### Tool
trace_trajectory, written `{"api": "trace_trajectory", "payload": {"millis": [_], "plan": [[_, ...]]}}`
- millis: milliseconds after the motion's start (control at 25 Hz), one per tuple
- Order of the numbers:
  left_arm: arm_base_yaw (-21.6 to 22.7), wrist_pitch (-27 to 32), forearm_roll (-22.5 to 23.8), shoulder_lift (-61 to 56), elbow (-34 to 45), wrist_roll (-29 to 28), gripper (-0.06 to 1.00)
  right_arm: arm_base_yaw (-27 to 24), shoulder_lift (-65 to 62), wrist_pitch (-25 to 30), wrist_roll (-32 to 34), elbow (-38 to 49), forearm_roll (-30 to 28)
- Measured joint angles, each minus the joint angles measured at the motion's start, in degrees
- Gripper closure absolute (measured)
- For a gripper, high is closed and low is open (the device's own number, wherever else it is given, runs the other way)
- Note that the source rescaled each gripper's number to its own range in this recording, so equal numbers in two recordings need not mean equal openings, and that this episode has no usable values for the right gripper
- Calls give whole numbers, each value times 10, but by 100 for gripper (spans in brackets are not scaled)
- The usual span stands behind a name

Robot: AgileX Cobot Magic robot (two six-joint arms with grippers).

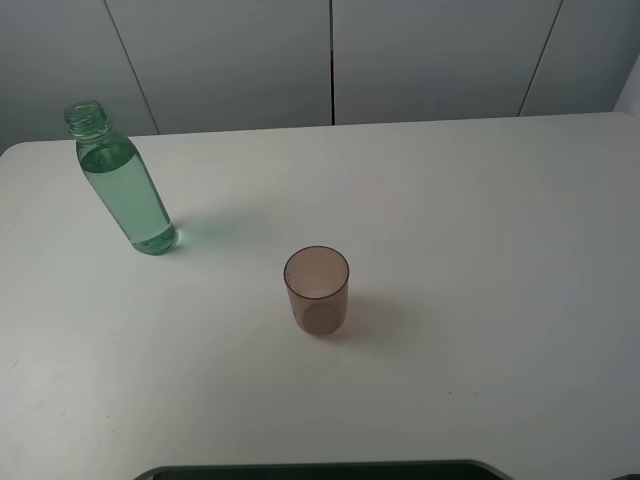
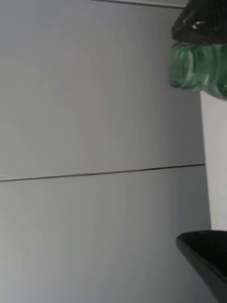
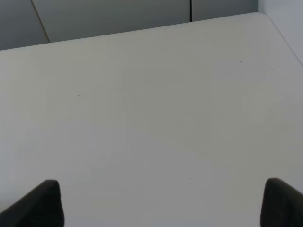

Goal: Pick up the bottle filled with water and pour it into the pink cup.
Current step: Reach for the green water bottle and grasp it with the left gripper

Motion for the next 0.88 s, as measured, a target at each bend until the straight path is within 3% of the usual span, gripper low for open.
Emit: {"api": "trace_trajectory", "payload": {"millis": [520,880], "plan": [[0,-236,46,297,2,9,-6,0,0,0,0,0,0],[0,-257,79,451,-34,13,-6,0,0,0,0,0,0]]}}
